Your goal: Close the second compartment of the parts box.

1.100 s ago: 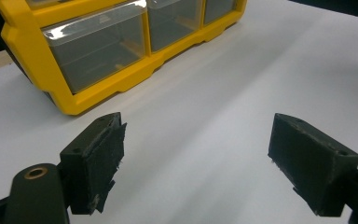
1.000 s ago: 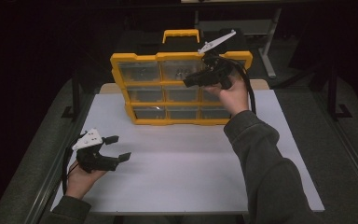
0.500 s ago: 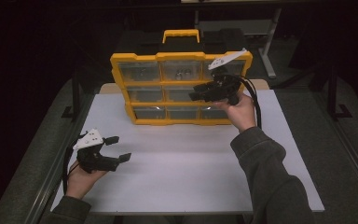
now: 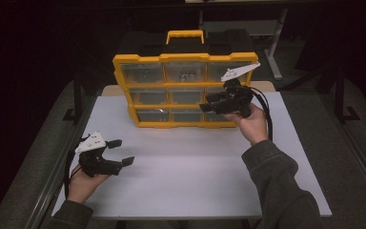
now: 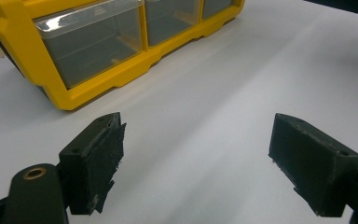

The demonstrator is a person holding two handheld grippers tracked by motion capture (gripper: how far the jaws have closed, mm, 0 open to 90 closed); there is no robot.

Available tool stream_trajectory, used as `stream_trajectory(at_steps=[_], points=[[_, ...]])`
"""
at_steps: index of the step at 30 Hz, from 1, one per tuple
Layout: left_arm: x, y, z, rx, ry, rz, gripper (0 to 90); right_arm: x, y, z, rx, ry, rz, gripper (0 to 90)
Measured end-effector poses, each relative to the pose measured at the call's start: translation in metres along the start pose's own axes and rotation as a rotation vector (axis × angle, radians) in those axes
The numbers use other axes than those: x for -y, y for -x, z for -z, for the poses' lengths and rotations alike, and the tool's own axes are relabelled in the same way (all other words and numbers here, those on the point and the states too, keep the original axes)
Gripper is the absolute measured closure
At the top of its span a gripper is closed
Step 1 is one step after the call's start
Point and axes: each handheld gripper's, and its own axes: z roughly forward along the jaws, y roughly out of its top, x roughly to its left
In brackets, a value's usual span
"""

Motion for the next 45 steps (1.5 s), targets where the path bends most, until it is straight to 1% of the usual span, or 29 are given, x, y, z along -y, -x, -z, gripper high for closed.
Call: stream_trajectory(at_steps=[1,2,7,9,12,14,16,19,21,22,23,27,29,31,32,33,35,40,43,45], points=[[0.0,0.0,0.0,0.0,-0.001,0.001,17.3,0.002,0.0,0.001,0.0,-0.002,-0.006,48.5],[0.0,0.0,0.0,0.0,-0.002,0.0,17.2,0.006,0.0,0.004,0.007,-0.003,-0.002,47.9],[0.0,0.0,0.0,0.0,-0.003,0.001,17.2,0.016,-0.001,0.009,0.021,0.005,-0.006,47.0],[0.0,0.0,0.0,0.0,-0.001,0.002,17.2,0.02,0.0,0.01,0.016,0.006,-0.018,46.2],[0.0,0.0,0.0,-0.002,-0.004,-0.001,17.2,0.027,0.001,0.012,0.024,0.008,-0.026,44.7],[0.0,0.0,0.001,-0.003,-0.004,0.0,17.1,0.03,0.0,0.015,0.027,0.008,-0.022,43.0],[0.0,-0.001,0.002,-0.007,-0.002,0.007,17.2,0.033,0.0,0.019,0.029,0.012,-0.022,41.9],[0.0,-0.001,0.002,-0.008,-0.003,0.003,17.2,0.038,0.0,0.027,0.036,0.025,-0.023,40.8],[0.0,0.0,0.002,-0.008,-0.005,0.004,17.2,0.042,0.0,0.031,0.049,0.019,-0.028,39.8],[0.0,0.0,0.002,-0.007,-0.005,0.006,17.1,0.045,0.001,0.033,0.052,0.019,-0.022,39.6],[0.0,0.0,0.002,-0.006,-0.005,0.007,17.2,0.049,0.001,0.035,0.052,0.021,-0.032,39.5],[0.0,0.0,0.001,-0.004,-0.004,0.006,17.2,0.062,0.004,0.041,0.073,0.021,-0.04,37.0],[0.0,-0.001,0.002,-0.005,-0.013,-0.006,17.2,0.069,0.005,0.044,0.084,0.021,-0.052,35.8],[0.0,0.0,0.002,-0.006,-0.012,-0.006,17.2,0.076,0.006,0.047,0.092,0.026,-0.063,34.6],[0.0,-0.001,0.003,-0.008,-0.009,-0.01,17.2,0.078,0.006,0.048,0.095,0.03,-0.066,33.9],[0.0,0.0,0.003,-0.007,-0.006,-0.001,17.2,0.081,0.005,0.049,0.099,0.032,-0.071,33.6],[0.0,0.0,0.003,-0.004,-0.006,0.0,17.2,0.086,0.004,0.051,0.111,0.033,-0.07,32.6],[0.002,0.001,0.002,0.001,-0.013,0.003,17.2,0.098,0.003,0.053,0.131,0.03,-0.084,30.9],[0.003,0.001,0.001,0.004,-0.014,0.001,17.2,0.105,0.002,0.055,0.132,0.04,-0.089,29.4],[0.004,0.001,0.001,0.005,-0.014,0.003,17.2,0.109,0.001,0.055,0.141,0.034,-0.093,27.8]])
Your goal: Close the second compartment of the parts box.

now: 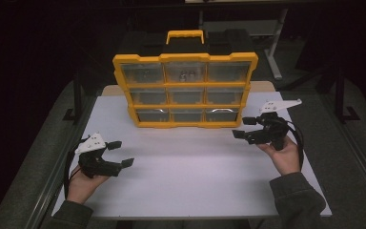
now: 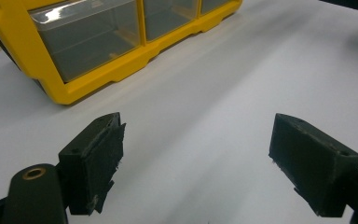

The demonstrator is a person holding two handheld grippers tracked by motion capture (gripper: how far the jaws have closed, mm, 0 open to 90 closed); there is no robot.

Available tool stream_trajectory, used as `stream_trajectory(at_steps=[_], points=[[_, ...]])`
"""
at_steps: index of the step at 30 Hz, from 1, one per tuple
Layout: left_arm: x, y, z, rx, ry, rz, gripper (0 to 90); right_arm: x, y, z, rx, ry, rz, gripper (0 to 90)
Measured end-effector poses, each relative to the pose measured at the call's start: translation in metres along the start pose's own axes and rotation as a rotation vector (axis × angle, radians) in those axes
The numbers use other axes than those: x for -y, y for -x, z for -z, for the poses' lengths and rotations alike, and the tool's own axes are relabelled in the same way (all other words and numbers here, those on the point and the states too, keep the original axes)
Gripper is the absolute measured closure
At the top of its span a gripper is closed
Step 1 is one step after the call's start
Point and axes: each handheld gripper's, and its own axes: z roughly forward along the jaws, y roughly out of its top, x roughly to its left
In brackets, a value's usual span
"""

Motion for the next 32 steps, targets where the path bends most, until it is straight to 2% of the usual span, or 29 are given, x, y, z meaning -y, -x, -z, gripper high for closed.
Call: stream_trajectory(at_steps=[8,14,22,24,28,29,32], points=[[0.003,-0.001,0.0,-0.005,-0.015,0.001,17.2,0.018,-0.004,0.0,0.031,-0.011,-0.008,24.5],[0.005,-0.001,-0.001,-0.003,-0.007,0.001,17.2,0.032,-0.007,0.0,0.044,-0.017,-0.013,23.6],[0.012,0.002,-0.003,-0.019,-0.044,-0.012,17.5,0.047,-0.011,0.006,0.057,0.015,-0.024,22.4],[0.014,0.001,-0.002,-0.012,-0.036,0.006,17.5,0.051,-0.011,0.008,0.062,0.031,-0.028,21.9],[0.014,0.002,-0.002,0.003,-0.028,0.003,17.5,0.06,-0.01,0.009,0.064,0.027,-0.031,21.7],[0.014,0.003,-0.003,0.003,-0.026,0.01,17.5,0.061,-0.01,0.009,0.064,0.024,-0.035,21.7],[0.013,0.004,-0.005,0.004,-0.035,0.0,17.5,0.06,-0.009,0.008,0.062,0.027,-0.036,21.3]])
